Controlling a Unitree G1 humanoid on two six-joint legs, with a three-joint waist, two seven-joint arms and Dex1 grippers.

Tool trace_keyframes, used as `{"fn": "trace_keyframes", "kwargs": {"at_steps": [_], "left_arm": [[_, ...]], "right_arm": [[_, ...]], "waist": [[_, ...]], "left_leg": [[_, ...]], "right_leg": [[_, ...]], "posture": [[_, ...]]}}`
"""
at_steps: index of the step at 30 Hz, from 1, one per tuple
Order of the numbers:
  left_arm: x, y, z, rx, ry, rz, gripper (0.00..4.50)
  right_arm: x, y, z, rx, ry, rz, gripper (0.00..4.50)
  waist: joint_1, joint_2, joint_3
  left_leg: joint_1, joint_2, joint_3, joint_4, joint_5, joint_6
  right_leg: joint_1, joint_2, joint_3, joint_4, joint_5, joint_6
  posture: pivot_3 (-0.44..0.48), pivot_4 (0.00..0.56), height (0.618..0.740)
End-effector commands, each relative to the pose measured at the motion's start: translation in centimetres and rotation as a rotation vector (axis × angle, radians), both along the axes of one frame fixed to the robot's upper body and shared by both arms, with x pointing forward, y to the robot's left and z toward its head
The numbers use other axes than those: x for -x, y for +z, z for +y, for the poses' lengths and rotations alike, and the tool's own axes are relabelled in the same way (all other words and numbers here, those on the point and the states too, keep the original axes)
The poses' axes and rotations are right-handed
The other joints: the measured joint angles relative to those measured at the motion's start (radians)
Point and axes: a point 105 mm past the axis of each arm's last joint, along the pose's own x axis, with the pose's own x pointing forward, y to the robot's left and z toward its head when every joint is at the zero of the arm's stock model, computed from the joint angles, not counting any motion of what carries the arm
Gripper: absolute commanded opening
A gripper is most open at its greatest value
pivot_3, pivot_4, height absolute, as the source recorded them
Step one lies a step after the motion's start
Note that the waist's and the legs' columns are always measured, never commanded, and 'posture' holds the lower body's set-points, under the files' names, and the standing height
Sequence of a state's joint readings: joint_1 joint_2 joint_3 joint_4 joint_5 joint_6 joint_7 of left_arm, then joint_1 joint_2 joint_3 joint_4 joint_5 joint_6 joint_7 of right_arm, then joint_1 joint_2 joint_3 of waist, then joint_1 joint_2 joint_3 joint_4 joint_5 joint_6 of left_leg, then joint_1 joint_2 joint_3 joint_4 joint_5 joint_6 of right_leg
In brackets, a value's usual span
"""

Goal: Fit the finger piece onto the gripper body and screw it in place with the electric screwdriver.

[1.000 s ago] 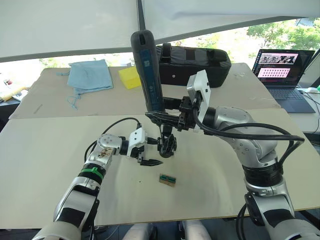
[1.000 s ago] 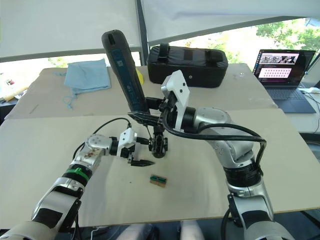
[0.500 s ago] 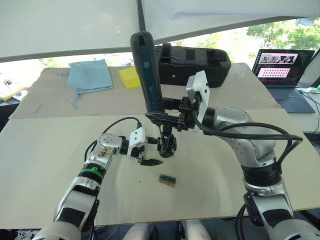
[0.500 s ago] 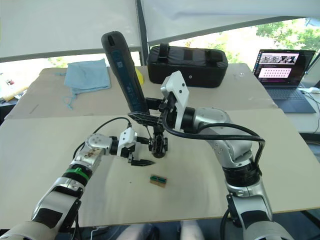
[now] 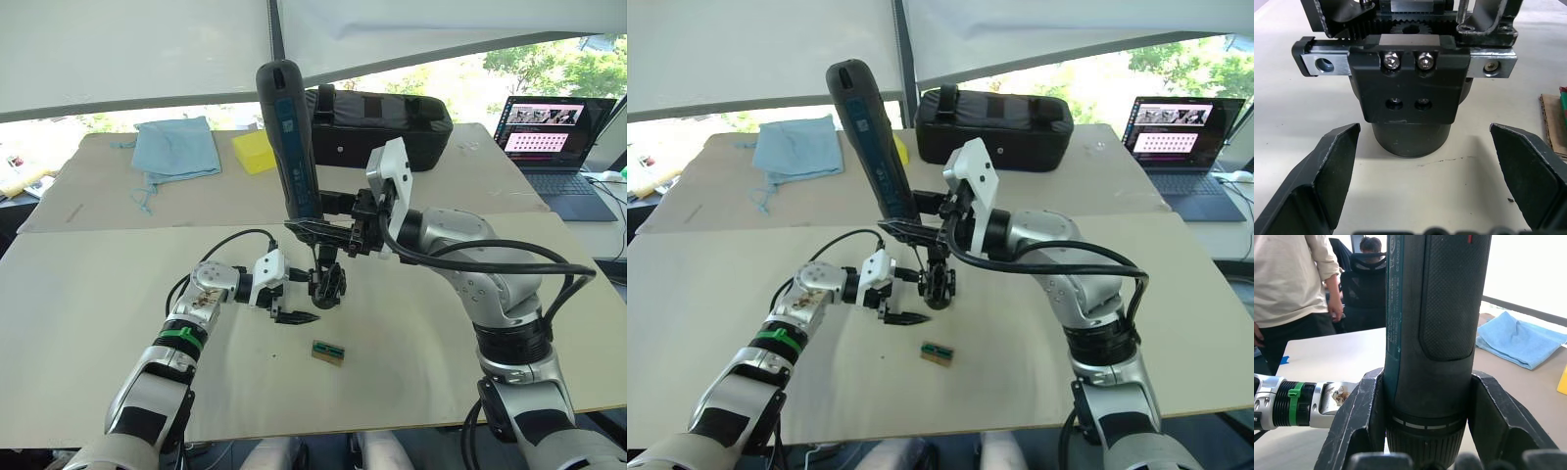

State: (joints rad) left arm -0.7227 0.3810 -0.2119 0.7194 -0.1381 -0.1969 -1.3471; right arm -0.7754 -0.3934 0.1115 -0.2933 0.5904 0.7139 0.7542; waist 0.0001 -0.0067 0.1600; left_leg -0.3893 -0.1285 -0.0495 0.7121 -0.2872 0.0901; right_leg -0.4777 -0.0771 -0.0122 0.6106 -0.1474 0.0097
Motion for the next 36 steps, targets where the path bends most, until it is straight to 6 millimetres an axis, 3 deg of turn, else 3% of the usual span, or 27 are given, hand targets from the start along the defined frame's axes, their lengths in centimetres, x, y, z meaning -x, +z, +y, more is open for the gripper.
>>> {"fn": "trace_keyframes", "kwargs": {"at_steps": [1, 36], "left_arm": [[-0.54, 1.71, -0.29, 0.029, -0.005, -0.061, 4.50], [-0.70, 2.13, -0.45, 0.031, -0.003, -0.076, 4.50]], "right_arm": [[0.94, 2.41, -0.24, -0.049, 0.015, -0.095, 1.92], [1.21, 1.84, -0.18, -0.045, 0.020, -0.080, 1.92]], "waist": [[0.000, 0.000, 0.000], [-0.001, 0.000, 0.000]], "left_leg": [[0.000, 0.000, 0.000, 0.000, 0.000, 0.000], [0.000, 0.000, 0.000, 0.000, 0.000, 0.000]], "right_leg": [[0.000, 0.000, 0.000, 0.000, 0.000, 0.000], [0.000, 0.000, 0.000, 0.000, 0.000, 0.000]], "posture": [[0.000, 0.150, 0.740], [0.000, 0.150, 0.740]]}}
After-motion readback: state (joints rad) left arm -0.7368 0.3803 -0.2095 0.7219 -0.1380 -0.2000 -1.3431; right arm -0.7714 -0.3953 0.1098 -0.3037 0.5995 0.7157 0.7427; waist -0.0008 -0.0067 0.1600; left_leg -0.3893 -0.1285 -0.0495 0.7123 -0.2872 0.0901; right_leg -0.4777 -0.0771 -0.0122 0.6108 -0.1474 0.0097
